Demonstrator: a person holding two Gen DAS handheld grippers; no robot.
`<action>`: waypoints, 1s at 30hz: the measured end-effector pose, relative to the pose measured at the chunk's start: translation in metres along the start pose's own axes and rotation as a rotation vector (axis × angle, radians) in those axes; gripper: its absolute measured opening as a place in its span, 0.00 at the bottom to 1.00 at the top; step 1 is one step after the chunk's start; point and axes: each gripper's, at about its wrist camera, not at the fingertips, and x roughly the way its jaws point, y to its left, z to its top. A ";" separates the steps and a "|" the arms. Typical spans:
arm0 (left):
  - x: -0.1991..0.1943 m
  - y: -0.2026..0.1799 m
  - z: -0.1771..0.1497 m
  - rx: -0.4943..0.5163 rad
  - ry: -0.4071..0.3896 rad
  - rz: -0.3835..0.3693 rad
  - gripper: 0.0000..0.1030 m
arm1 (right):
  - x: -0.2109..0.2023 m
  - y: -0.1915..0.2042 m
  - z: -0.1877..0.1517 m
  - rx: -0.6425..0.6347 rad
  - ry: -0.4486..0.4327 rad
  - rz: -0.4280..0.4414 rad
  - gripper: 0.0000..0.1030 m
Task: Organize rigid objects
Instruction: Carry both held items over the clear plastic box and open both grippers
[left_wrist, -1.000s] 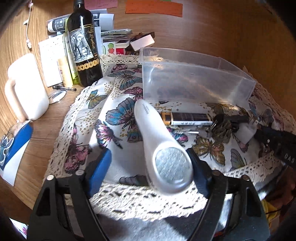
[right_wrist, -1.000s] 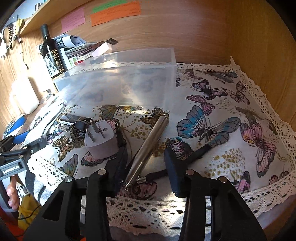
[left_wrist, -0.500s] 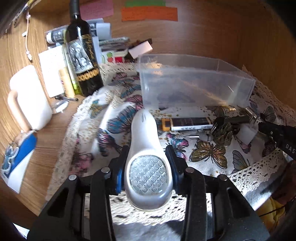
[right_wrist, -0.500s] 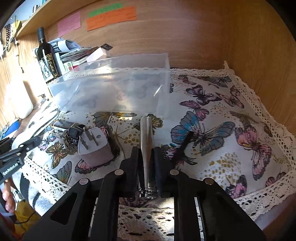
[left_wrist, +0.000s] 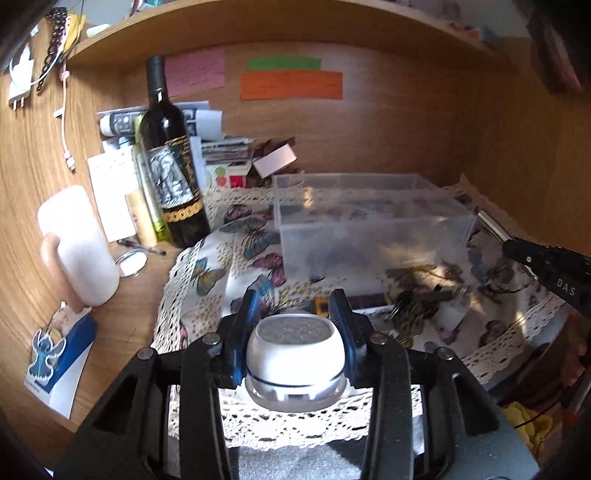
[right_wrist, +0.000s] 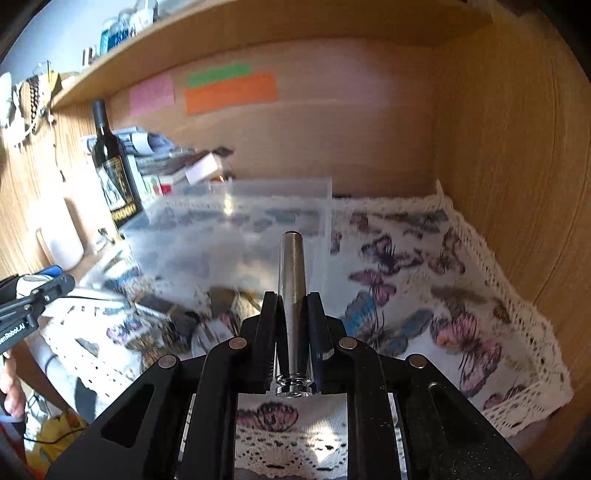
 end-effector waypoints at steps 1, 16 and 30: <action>-0.001 -0.001 0.003 0.003 -0.005 -0.004 0.38 | -0.001 -0.001 0.003 0.001 -0.009 0.004 0.14; -0.007 -0.005 0.072 0.023 -0.105 -0.062 0.38 | 0.000 0.002 0.071 -0.046 -0.125 0.038 0.14; 0.039 -0.004 0.140 0.017 -0.120 -0.114 0.37 | 0.045 0.005 0.135 -0.069 -0.144 0.075 0.14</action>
